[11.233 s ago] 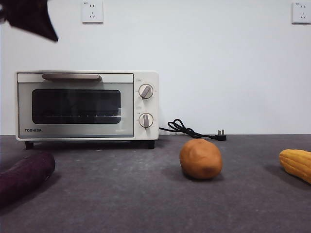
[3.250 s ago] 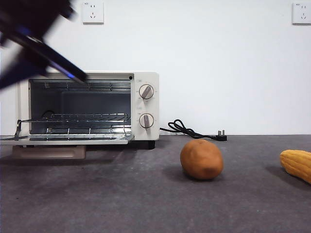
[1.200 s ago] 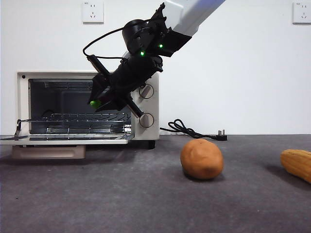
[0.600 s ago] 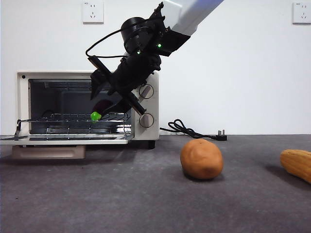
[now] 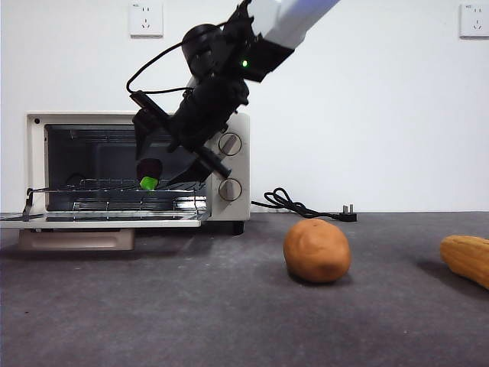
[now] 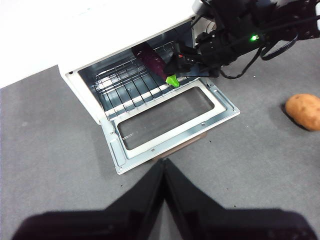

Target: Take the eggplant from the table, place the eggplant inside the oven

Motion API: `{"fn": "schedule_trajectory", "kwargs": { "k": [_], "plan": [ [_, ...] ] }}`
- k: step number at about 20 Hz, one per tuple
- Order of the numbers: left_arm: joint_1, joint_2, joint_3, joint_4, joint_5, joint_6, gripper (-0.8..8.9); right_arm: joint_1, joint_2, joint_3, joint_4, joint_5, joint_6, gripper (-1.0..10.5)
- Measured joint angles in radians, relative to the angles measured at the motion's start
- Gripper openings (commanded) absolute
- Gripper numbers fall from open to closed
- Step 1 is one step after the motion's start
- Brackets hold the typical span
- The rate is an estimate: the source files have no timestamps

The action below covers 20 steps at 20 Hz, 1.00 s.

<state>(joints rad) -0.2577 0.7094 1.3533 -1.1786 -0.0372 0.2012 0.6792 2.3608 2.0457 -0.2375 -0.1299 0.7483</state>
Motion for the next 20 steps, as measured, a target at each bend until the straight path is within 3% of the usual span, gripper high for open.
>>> {"fn": "schedule_trajectory", "kwargs": {
  "k": [6,20],
  "plan": [
    [0.000,0.000,0.000,0.000,0.000,0.000,-0.06,-0.007,-0.179,0.002,-0.152,0.075,-0.196,3.2],
    [0.000,0.000,0.000,0.003,0.000,0.000,-0.06,-0.010,-0.549,0.002,-0.518,0.079,-0.590,3.2]
  ]
}}
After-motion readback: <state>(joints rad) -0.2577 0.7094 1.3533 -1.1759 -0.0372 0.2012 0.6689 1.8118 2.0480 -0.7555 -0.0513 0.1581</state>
